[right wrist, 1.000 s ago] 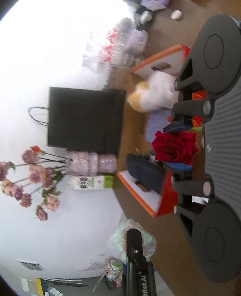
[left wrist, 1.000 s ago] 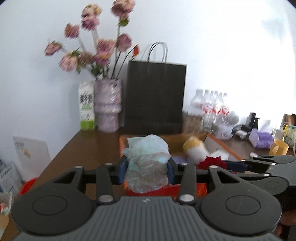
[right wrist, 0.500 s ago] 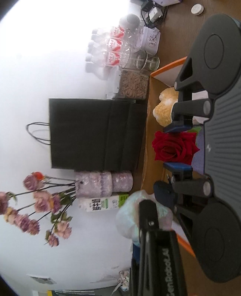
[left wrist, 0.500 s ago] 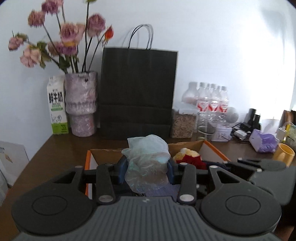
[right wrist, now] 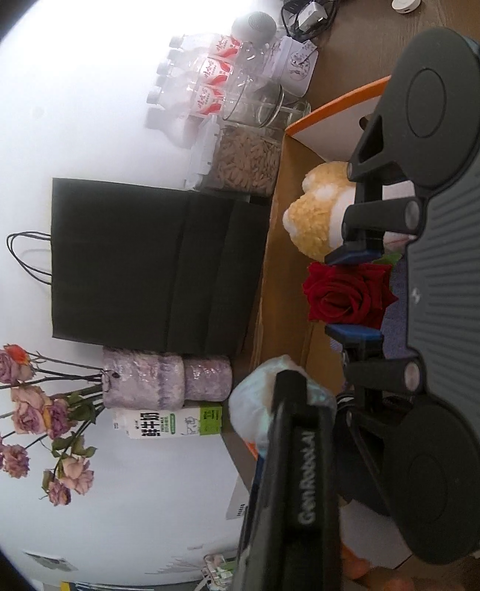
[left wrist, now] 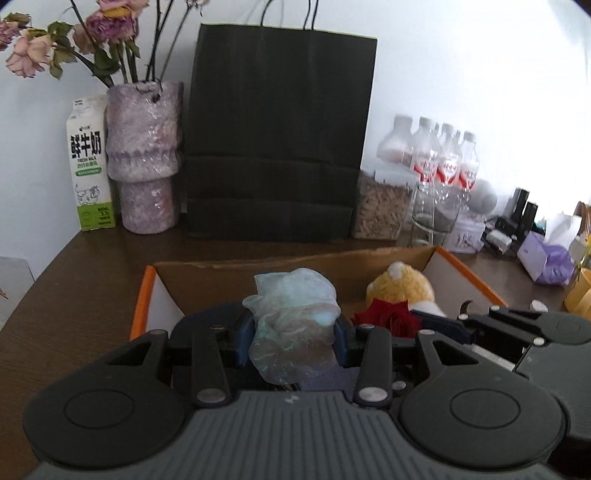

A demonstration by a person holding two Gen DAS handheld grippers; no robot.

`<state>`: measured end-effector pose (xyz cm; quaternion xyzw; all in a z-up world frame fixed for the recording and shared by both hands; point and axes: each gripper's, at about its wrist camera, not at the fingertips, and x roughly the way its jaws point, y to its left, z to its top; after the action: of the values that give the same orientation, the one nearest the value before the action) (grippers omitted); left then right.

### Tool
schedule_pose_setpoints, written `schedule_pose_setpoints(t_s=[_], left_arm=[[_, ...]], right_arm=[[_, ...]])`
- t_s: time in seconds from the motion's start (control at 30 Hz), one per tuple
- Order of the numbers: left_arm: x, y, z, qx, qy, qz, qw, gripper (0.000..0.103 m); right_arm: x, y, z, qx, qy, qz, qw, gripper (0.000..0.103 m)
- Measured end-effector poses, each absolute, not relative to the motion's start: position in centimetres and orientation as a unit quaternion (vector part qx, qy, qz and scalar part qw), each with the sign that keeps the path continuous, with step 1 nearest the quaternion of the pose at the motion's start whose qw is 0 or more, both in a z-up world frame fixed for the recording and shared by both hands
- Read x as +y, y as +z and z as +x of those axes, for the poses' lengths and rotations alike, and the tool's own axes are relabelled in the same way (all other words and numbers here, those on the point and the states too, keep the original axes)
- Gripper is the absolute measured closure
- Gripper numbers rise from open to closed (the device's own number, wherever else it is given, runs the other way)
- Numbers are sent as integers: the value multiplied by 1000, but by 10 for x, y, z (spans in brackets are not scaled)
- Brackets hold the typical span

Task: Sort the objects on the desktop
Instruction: 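Carry the plastic bag and red rose over the cardboard box, then open both grippers to drop the bag and rose into the box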

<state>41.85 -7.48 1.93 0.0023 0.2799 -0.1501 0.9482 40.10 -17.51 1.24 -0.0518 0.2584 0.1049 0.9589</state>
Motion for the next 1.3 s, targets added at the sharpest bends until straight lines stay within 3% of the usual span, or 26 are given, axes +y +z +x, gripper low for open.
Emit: schedule_pose_setpoints(t_s=[0.6,0.7,0.77,0.83,0.9,1.0,1.13,1.3], left_arm=[[-84,15,413,272,-138,41,952,57],[-84,16,412,269,-130,43,953,49],[-84,17,410,264,-126,44,955,37],[-83,20,408,256,-119,45,958,30],[-82,24,406,248,-111,42,961,17],[-78,30,403,238,-104,36,965,3],[-75,38,396,224,-96,33,969,0],[-70,49,389,213,-81,30,973,0]], right_arm=[[-181,9,405,273,109,-33,955,69],[-181,9,405,272,109,-30,956,63],[-182,11,404,271,109,-27,956,62],[-183,12,402,268,103,-25,958,52],[-185,14,401,263,100,-19,959,33],[-187,19,397,252,103,-11,962,13],[-191,26,394,244,114,7,963,0],[-193,36,389,234,108,9,966,0]])
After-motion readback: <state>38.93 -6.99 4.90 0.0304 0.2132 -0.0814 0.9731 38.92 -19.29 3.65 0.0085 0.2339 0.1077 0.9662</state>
